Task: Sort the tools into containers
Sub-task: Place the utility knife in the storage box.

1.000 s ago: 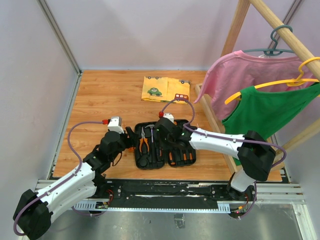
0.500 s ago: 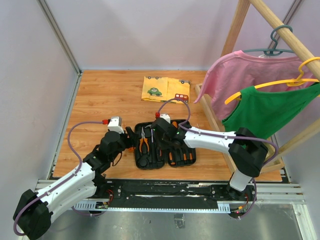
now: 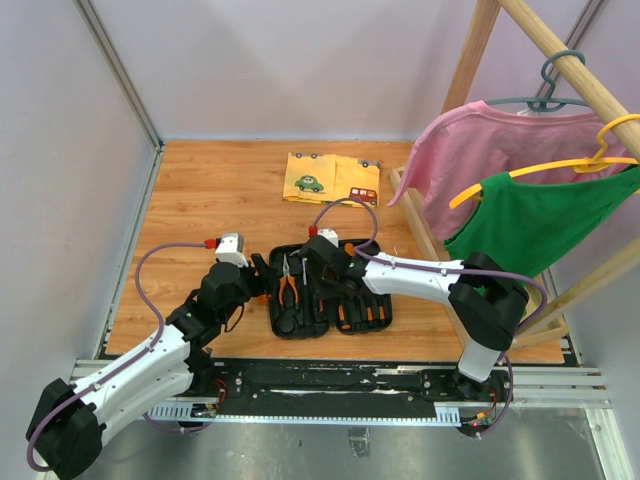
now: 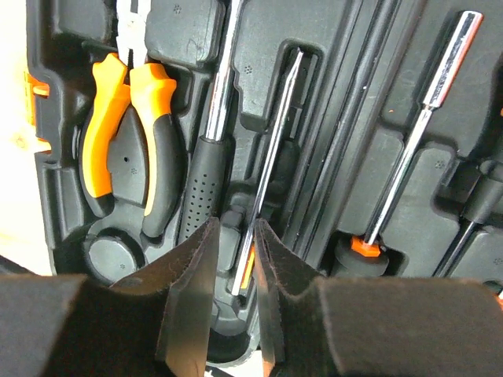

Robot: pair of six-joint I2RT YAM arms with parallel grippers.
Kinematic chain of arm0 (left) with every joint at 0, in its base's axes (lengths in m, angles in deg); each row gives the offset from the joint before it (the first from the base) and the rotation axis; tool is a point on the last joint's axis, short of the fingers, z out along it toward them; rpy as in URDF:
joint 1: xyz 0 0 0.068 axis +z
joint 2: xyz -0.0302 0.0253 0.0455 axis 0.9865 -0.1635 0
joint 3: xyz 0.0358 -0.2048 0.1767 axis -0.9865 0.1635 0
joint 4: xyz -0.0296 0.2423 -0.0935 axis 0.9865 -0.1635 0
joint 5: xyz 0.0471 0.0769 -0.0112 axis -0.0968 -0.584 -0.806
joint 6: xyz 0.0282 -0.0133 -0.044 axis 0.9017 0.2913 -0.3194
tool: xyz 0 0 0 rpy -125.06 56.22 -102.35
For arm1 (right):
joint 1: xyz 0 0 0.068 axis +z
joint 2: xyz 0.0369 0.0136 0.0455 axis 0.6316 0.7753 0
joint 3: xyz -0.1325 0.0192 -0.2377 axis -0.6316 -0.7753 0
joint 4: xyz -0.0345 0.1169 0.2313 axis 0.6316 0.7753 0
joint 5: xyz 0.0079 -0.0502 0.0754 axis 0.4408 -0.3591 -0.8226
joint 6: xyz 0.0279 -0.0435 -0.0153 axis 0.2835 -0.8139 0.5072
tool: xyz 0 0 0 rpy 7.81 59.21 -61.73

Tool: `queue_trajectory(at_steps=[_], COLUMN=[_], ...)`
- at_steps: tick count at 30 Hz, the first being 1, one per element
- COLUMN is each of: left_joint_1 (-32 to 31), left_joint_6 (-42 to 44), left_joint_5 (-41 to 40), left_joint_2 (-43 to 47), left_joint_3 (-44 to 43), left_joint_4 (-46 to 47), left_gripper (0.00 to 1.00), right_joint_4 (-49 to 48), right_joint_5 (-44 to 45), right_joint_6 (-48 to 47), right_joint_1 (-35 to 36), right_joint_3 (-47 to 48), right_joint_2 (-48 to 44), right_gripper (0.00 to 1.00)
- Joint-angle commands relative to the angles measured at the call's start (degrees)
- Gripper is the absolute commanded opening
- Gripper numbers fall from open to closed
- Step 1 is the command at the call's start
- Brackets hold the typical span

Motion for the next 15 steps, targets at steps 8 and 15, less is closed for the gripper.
queue_trajectory(at_steps=[8, 15], left_joint_1=[0.39, 0.39], left_joint_6=[0.87, 0.87], left_joint_5=[0.31, 0.33], left_joint_2=[-0.04, -0.05], left_joint_3=[0.27, 0.28], left_joint_4=[2.22, 2.27], left_gripper=[0.66, 0.66], right_joint_4=[-1.7, -2.41], right_joint_5=[-2.5, -3.23], right_joint_6=[-0.73, -0.94], right_joint_1=[-0.38, -0.42], right_joint_3=[0.92, 0.6], right_joint_2=[0.38, 0.07], right_gripper=[0.26, 0.26])
